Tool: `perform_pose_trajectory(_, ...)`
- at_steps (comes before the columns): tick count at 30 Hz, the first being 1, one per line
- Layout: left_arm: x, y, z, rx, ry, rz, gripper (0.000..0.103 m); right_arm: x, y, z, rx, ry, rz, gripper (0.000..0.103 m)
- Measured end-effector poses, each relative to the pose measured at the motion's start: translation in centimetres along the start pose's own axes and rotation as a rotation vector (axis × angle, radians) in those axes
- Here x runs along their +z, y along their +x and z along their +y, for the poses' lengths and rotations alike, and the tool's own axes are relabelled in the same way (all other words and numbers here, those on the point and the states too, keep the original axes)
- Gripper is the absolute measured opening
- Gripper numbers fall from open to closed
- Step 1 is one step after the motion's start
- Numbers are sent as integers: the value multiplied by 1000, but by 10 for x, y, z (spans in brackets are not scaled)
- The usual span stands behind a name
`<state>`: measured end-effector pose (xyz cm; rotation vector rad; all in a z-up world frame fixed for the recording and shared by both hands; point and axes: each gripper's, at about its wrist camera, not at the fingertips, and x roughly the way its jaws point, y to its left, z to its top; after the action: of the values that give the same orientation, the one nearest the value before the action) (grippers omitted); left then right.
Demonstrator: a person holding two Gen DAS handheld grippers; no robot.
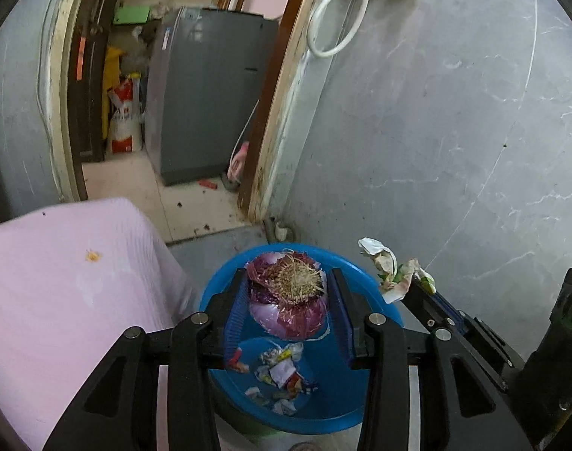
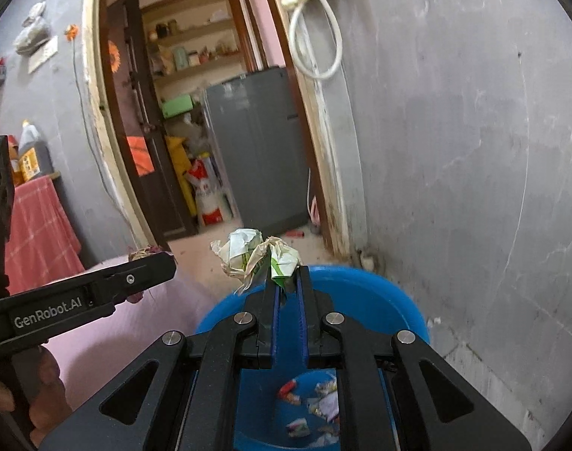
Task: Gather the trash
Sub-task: 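Carry both items over the blue basin and open both tools to drop them, then move both tools back over the small brown bits on the table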
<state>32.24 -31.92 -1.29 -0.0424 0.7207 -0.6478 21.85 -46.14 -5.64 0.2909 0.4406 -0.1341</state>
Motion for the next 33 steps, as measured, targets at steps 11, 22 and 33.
perform_pose_trajectory(11, -6, 17, 11, 12, -49, 98, 51, -1, 10, -3, -7, 24, 36, 25)
perform_pose_trajectory(22, -3, -32, 32, 87, -95, -36, 83, 11, -21, 7, -2, 15, -107, 50)
perform_pose_trajectory(33, -10, -127, 73, 235, -93, -277, 101, 24, -53, 51, 98, -52, -239, 89)
